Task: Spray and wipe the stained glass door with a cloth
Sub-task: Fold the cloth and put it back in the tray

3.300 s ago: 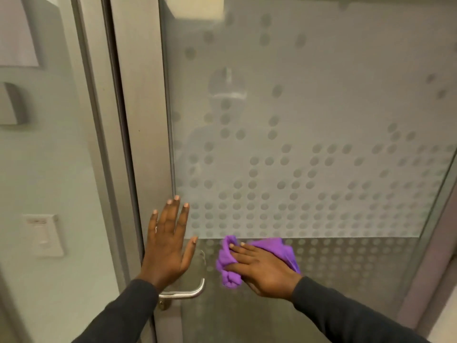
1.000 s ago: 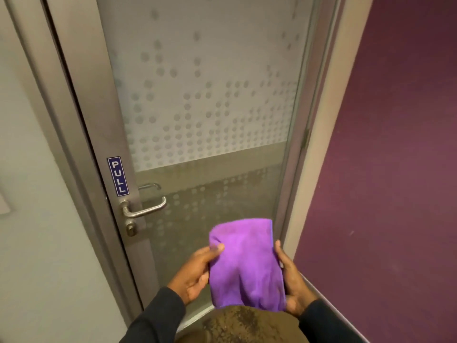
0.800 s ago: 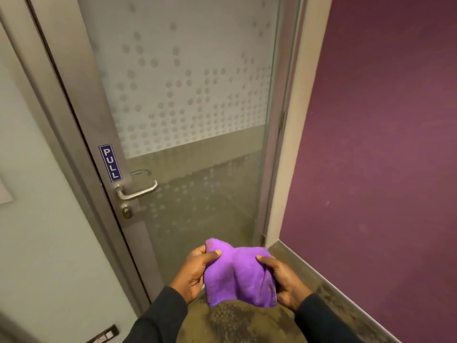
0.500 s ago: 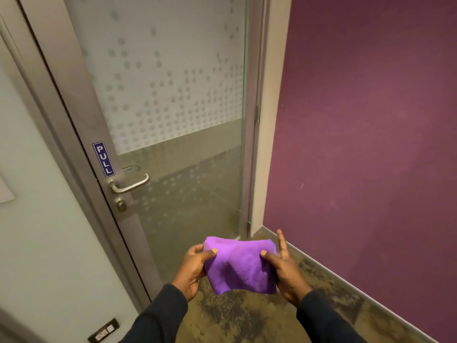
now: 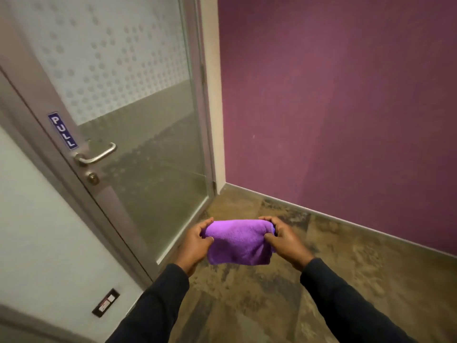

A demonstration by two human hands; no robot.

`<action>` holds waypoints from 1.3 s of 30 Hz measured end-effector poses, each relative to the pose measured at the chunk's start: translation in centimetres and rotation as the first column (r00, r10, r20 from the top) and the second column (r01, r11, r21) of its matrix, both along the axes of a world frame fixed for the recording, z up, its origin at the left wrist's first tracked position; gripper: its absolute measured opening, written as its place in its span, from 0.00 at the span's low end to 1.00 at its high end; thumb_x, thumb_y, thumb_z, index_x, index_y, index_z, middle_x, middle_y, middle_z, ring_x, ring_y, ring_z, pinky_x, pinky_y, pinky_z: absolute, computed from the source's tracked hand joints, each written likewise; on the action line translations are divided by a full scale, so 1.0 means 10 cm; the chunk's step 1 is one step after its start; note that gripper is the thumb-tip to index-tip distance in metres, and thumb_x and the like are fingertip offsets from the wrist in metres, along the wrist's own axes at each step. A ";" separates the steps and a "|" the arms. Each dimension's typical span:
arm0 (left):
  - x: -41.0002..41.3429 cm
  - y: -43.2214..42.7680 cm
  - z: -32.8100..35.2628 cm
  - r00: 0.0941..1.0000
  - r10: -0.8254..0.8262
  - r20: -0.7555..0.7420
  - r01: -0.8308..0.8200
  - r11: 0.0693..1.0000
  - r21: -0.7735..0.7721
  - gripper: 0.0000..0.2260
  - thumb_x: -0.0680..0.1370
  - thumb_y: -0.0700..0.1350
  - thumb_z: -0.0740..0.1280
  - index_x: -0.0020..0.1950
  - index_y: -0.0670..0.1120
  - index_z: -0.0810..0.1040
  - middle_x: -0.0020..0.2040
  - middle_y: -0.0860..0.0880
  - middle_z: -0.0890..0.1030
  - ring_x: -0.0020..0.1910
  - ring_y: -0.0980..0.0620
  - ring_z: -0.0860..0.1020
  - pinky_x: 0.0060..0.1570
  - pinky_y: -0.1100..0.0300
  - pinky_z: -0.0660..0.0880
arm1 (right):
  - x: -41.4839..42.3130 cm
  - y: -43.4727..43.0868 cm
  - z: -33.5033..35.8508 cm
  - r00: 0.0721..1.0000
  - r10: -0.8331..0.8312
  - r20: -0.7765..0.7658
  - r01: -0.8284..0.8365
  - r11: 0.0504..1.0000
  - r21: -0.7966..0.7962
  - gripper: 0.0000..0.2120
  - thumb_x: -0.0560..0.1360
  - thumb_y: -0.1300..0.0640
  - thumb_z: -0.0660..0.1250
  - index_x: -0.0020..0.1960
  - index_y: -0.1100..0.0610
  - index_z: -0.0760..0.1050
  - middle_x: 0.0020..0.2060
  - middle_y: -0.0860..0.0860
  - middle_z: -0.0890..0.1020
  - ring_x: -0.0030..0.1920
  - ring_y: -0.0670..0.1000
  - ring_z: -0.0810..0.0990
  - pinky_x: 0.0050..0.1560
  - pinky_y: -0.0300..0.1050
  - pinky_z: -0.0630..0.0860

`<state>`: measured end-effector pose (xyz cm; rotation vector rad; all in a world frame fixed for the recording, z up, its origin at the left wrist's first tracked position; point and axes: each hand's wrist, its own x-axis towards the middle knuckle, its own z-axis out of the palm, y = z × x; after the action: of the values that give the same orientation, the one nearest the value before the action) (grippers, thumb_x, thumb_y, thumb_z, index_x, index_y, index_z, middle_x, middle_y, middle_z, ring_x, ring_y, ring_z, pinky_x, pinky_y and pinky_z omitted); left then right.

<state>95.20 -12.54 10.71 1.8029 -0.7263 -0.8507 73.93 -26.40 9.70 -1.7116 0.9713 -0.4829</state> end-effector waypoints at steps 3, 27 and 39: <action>-0.26 0.10 -0.02 0.997 -0.066 0.040 0.066 0.998 -0.015 0.27 0.77 0.26 0.63 0.74 0.43 0.74 0.69 0.49 0.78 0.65 0.52 0.77 0.71 0.56 0.72 | -0.37 0.20 -0.02 0.996 -0.088 0.021 0.086 0.991 0.100 0.18 0.78 0.65 0.62 0.58 0.45 0.78 0.54 0.49 0.84 0.50 0.49 0.83 0.43 0.43 0.81; -4.51 0.24 0.09 0.730 -0.679 0.082 0.683 0.724 -0.091 0.15 0.77 0.30 0.69 0.62 0.40 0.82 0.50 0.48 0.85 0.47 0.54 0.81 0.48 0.67 0.76 | -5.02 2.20 0.51 0.698 -0.616 -0.365 0.471 0.779 -0.415 0.08 0.74 0.52 0.74 0.50 0.54 0.82 0.40 0.48 0.82 0.44 0.50 0.78 0.43 0.44 0.69; -6.44 0.39 0.16 0.411 -0.909 -0.074 0.894 0.418 -0.162 0.04 0.80 0.35 0.68 0.49 0.42 0.80 0.45 0.46 0.83 0.45 0.51 0.77 0.50 0.57 0.74 | -6.78 3.15 0.48 0.488 -0.868 -0.097 0.850 0.497 -0.172 0.08 0.80 0.47 0.69 0.54 0.50 0.81 0.46 0.45 0.85 0.49 0.46 0.83 0.44 0.35 0.75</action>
<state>30.84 -8.67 12.27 1.1029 -1.6874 -1.6017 6.09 5.14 14.46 -1.2262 1.9879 -1.0626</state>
